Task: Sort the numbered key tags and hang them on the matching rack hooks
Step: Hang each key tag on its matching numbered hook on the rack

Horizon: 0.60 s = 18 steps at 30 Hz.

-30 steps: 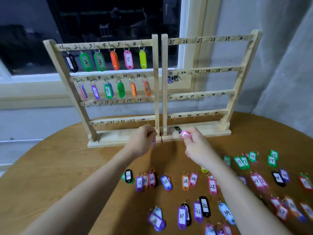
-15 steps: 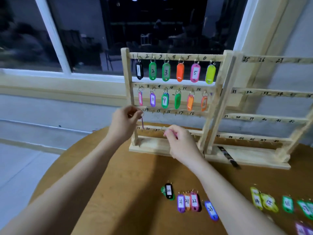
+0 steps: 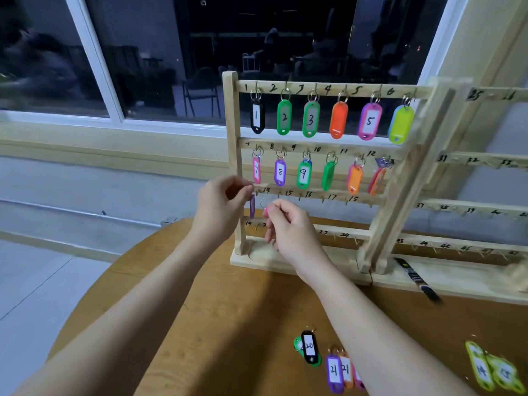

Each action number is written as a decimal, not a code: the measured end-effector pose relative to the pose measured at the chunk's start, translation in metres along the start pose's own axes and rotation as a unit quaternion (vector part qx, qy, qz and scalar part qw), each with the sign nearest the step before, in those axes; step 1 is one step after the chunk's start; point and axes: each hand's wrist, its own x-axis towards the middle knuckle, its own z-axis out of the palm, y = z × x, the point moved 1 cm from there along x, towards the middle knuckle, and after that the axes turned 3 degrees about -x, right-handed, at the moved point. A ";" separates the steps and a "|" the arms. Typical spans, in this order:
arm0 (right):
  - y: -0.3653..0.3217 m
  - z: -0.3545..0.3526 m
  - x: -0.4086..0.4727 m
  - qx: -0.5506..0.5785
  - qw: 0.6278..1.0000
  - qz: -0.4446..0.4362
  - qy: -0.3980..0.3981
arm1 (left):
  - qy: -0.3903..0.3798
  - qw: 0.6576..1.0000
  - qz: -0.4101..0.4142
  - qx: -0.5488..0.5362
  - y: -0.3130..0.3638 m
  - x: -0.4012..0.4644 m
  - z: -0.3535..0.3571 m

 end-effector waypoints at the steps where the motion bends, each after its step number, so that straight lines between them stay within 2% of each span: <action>1: 0.000 0.001 0.002 0.005 1.000 0.002 0.002 | -0.002 1.000 0.002 -0.006 0.000 0.000 0.000; 7: 0.002 0.003 0.010 0.040 0.999 0.011 0.013 | -0.019 1.000 0.009 -0.005 0.000 -0.001 0.006; 18: -0.003 0.003 0.012 0.074 0.997 -0.015 0.024 | 0.025 0.999 -0.003 -0.035 -0.006 -0.010 0.016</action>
